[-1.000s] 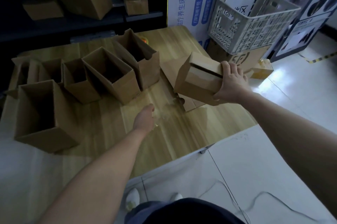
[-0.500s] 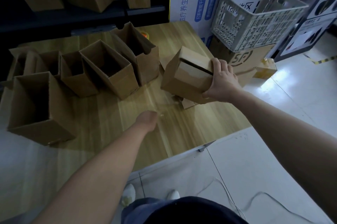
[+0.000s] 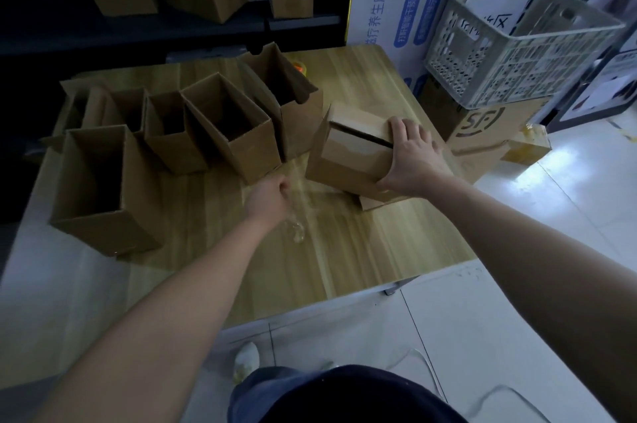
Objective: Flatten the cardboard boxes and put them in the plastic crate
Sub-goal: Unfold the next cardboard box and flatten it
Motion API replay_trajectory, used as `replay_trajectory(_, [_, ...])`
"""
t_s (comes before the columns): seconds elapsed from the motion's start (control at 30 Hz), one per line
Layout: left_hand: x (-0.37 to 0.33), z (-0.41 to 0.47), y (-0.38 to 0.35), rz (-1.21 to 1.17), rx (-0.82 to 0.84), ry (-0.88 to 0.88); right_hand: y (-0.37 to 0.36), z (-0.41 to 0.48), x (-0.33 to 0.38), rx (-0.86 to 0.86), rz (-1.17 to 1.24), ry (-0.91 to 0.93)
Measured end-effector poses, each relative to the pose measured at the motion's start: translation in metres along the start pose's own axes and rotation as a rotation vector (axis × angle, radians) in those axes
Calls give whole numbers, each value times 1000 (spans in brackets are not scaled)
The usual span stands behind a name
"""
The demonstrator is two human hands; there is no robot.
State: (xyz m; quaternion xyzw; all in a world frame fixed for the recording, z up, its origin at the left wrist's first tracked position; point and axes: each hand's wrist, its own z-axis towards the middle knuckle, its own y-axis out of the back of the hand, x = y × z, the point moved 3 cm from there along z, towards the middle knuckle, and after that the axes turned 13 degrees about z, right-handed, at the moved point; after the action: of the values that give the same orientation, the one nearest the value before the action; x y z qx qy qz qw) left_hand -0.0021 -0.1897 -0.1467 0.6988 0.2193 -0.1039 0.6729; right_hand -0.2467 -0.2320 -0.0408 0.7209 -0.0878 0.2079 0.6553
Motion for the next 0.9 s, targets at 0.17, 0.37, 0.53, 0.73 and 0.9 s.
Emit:
replay_trajectory(0.17, [-18,6,57,-308,-206,19,6,2,28,-15,-95,88])
replay_trajectory(0.37, [-37,10,109,-761,-29,193,12,6,71,66,-175,223])
replay_trajectory(0.53, [-7,5,146,-837,107,307,4,8,112,195,-174,391])
replay_trajectory(0.73, [49,-12,166,-412,501,263,-43,7,150,293,-181,577])
replay_trajectory(0.9, [74,-24,156,-190,613,225,-91,9,170,338,-204,584])
